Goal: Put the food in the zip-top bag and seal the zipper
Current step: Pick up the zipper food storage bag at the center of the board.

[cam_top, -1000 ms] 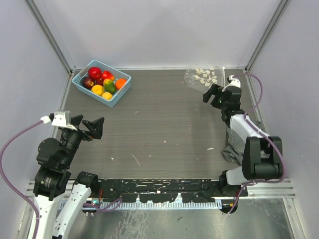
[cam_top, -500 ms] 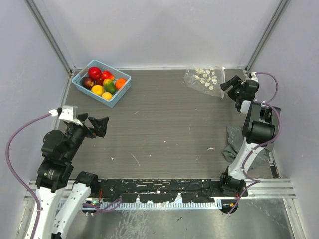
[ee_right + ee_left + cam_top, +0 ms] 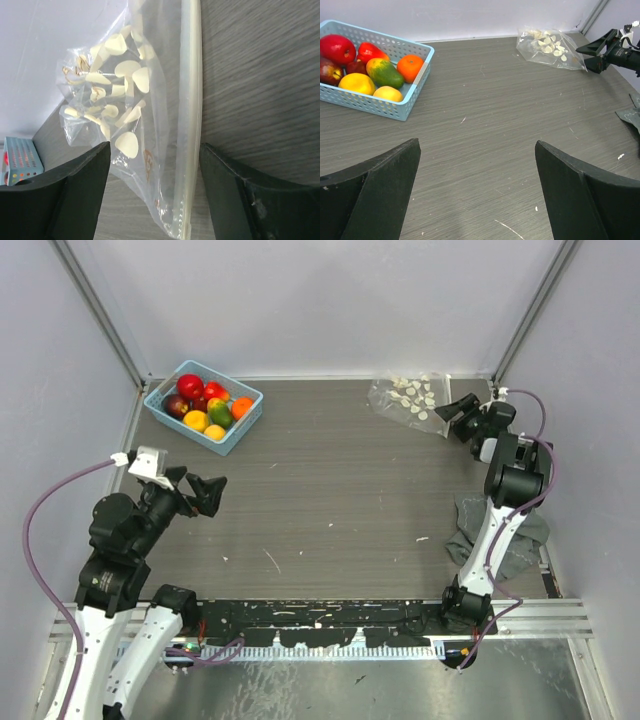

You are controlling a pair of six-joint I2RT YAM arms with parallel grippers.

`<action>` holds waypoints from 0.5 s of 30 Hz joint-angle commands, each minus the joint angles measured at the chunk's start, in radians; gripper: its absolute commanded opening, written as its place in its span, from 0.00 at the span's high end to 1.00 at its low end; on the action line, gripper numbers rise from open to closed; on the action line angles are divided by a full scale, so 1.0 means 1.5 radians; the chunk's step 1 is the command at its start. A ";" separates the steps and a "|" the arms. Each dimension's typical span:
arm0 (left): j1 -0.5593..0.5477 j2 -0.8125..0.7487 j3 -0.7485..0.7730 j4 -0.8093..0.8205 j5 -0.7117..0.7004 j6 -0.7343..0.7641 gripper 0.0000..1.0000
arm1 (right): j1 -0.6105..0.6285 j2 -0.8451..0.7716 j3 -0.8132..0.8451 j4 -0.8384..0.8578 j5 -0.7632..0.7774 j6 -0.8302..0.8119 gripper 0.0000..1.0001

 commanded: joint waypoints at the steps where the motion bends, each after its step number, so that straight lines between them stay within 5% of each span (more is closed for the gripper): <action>1: 0.004 0.008 0.004 0.043 0.024 0.012 0.02 | -0.003 0.022 0.040 0.054 -0.042 0.032 0.26; 15: 0.003 0.043 0.020 0.042 0.040 -0.034 0.02 | -0.003 -0.023 -0.025 0.138 -0.088 0.049 0.79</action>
